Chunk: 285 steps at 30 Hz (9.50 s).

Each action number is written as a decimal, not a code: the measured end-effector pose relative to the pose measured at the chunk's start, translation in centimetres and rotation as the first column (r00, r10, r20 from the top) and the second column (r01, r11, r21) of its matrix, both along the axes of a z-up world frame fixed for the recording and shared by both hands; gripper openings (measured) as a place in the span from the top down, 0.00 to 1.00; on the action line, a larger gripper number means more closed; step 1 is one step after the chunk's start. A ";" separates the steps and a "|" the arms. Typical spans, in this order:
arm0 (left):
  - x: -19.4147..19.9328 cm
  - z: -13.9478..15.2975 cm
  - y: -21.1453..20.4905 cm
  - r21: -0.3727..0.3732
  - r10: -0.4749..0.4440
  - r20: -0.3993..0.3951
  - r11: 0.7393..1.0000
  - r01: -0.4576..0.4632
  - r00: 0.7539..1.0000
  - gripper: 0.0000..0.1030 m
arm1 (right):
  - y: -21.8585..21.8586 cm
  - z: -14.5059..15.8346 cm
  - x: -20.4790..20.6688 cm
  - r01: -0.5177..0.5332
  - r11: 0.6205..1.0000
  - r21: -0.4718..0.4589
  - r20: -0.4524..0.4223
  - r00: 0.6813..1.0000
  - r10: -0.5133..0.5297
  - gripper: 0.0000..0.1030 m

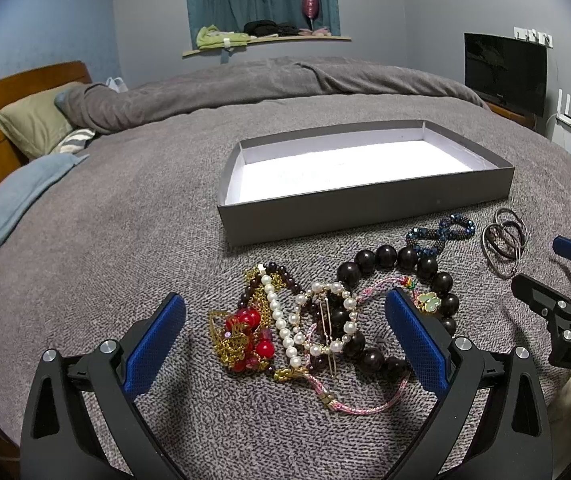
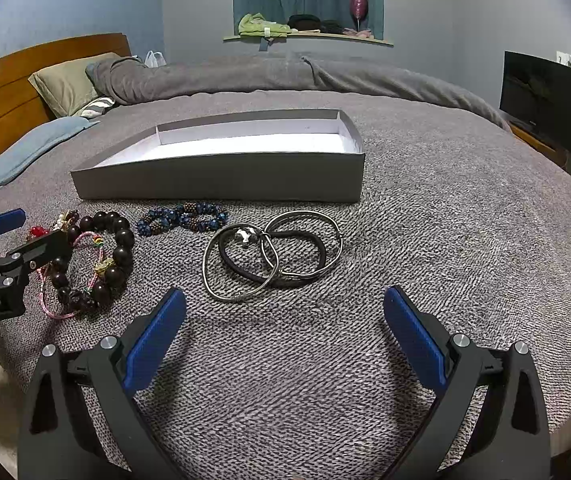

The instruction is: Organize jewelry

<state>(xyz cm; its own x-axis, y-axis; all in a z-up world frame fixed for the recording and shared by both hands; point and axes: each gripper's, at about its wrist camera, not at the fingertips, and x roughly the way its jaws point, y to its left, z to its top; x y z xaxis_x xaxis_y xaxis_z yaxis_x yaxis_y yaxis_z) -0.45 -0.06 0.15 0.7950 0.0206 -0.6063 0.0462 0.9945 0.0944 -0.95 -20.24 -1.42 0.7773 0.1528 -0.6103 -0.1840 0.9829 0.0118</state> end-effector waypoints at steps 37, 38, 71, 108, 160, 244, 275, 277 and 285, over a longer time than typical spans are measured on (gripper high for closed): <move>0.1 1.1 3.8 -0.115 0.032 0.008 0.993 -0.031 0.999 0.04 | 3.0 0.2 2.3 -0.105 0.993 -0.058 0.012 0.994 0.106 0.55; 0.1 1.1 3.8 -0.113 0.029 0.006 0.993 -0.029 1.000 0.04 | 2.8 0.2 2.1 -0.105 0.993 -0.052 0.014 0.994 0.106 0.55; -0.9 -0.3 5.0 -0.112 -0.102 -0.105 0.990 0.090 0.989 0.86 | 0.4 2.2 -0.1 -0.114 0.993 0.024 0.103 0.989 0.111 0.55; 9.1 12.2 3.0 -0.077 -0.143 0.096 0.986 0.150 0.985 0.89 | -0.7 10.9 10.9 -0.036 0.986 0.162 0.119 0.993 0.017 0.55; 15.6 7.7 2.7 -0.027 -0.033 -0.034 0.999 0.032 0.999 0.22 | 0.2 7.1 16.8 0.040 0.999 -0.011 0.054 0.998 -0.040 0.05; 0.9 -0.9 0.9 -0.133 -0.267 -0.061 0.957 0.257 0.962 0.62 | -1.4 1.7 3.7 -0.077 0.995 0.055 -0.019 0.997 0.079 0.14; 0.4 -0.6 0.9 -0.116 -0.266 -0.035 0.958 0.261 0.963 0.63 | -1.6 1.4 4.5 -0.049 0.998 0.038 -0.029 0.998 0.050 0.51; 0.1 -0.3 1.0 -0.120 -0.269 -0.013 0.957 0.266 0.963 0.63 | -1.6 1.7 4.3 -0.048 0.998 0.038 -0.014 0.999 0.048 0.51; -0.4 1.0 1.1 -0.119 -0.257 0.035 0.958 0.260 0.966 0.63 | -1.7 2.3 3.9 -0.044 0.998 0.037 0.020 0.999 0.043 0.51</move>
